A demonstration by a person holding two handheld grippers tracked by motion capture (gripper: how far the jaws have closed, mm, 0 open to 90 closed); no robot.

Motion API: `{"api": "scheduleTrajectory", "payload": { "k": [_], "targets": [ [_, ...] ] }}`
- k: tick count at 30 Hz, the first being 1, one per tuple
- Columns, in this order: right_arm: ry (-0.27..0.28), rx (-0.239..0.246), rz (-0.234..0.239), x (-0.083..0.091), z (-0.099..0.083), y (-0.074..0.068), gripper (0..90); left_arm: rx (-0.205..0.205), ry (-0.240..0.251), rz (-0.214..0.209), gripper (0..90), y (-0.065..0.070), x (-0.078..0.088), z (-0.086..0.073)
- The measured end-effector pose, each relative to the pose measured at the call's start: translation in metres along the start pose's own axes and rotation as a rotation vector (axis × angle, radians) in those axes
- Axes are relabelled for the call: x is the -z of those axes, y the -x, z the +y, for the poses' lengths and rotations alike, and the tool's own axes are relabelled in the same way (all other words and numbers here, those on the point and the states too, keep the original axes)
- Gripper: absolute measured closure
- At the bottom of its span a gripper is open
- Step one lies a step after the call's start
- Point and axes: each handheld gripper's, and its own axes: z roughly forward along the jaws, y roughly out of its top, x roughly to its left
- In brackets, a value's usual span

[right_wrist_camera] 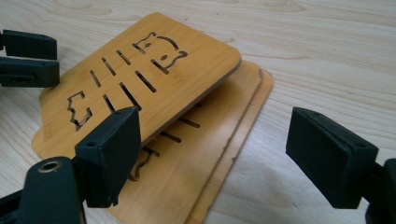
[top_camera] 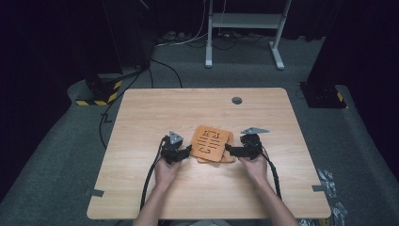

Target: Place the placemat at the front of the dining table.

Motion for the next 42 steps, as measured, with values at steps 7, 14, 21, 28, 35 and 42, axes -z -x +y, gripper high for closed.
{"api": "scheduleTrajectory", "payload": {
  "k": [7, 14, 21, 28, 35, 42],
  "targets": [
    [-0.005, 0.006, 0.025, -0.008, 0.005, -0.009, 18.0, 0.003, 0.001, 0.003, 50.0, 0.0, 0.0, 0.0],
    [-0.01, 0.015, 0.044, -0.016, 0.01, -0.018, 18.1, 0.003, 0.002, 0.003, 50.0, 0.001, 0.0, 0.0],
    [-0.023, -0.002, 0.055, -0.021, 0.009, -0.019, 18.1, -0.003, 0.001, 0.004, 49.8, 0.002, -0.001, 0.001],
    [-0.03, -0.013, 0.06, -0.026, 0.008, -0.019, 18.3, -0.002, 0.002, 0.006, 49.7, 0.002, -0.001, 0.001],
    [-0.039, -0.025, 0.068, -0.03, 0.006, -0.018, 18.5, -0.007, 0.0, 0.001, 49.7, 0.001, -0.001, 0.001],
    [-0.043, -0.022, 0.091, -0.033, 0.005, -0.023, 18.9, -0.003, 0.0, 0.0, 49.7, 0.001, -0.002, 0.001]
  ]
}}
